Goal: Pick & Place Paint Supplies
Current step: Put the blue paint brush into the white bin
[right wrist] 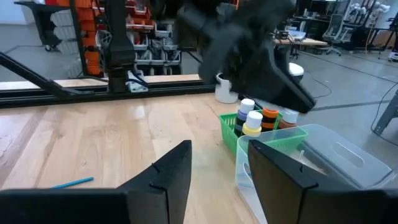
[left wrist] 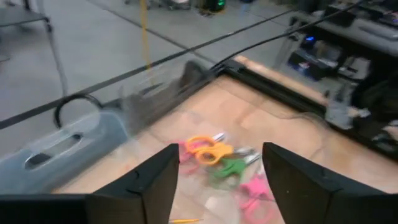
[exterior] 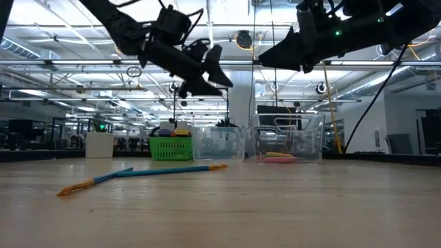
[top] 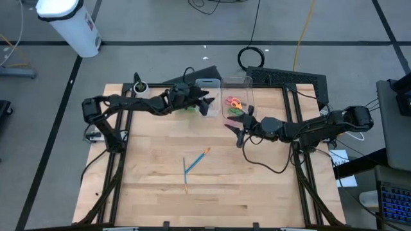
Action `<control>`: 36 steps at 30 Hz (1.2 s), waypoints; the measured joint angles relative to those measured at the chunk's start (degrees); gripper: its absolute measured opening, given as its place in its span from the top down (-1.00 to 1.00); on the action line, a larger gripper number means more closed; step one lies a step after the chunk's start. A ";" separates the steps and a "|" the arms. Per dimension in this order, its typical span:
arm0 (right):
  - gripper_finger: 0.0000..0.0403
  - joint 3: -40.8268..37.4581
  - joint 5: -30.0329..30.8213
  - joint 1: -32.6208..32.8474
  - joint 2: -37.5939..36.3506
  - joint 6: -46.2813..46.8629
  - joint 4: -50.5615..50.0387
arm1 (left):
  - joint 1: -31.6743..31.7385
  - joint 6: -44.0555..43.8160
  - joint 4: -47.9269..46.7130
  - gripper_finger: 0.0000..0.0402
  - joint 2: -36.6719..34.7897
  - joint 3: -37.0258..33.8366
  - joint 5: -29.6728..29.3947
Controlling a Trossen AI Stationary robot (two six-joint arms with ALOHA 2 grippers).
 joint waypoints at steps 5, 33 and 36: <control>0.25 0.00 -0.02 0.04 0.00 -0.01 0.00 | -1.66 1.85 -9.98 -0.29 -2.42 4.70 4.29; 0.28 0.04 -5.91 0.55 0.00 0.21 2.18 | -30.27 -7.66 -26.42 -0.27 10.30 7.10 -11.20; 0.29 0.04 -5.94 0.93 0.00 0.21 2.26 | -29.62 -12.10 -28.21 -0.27 13.40 7.06 -12.18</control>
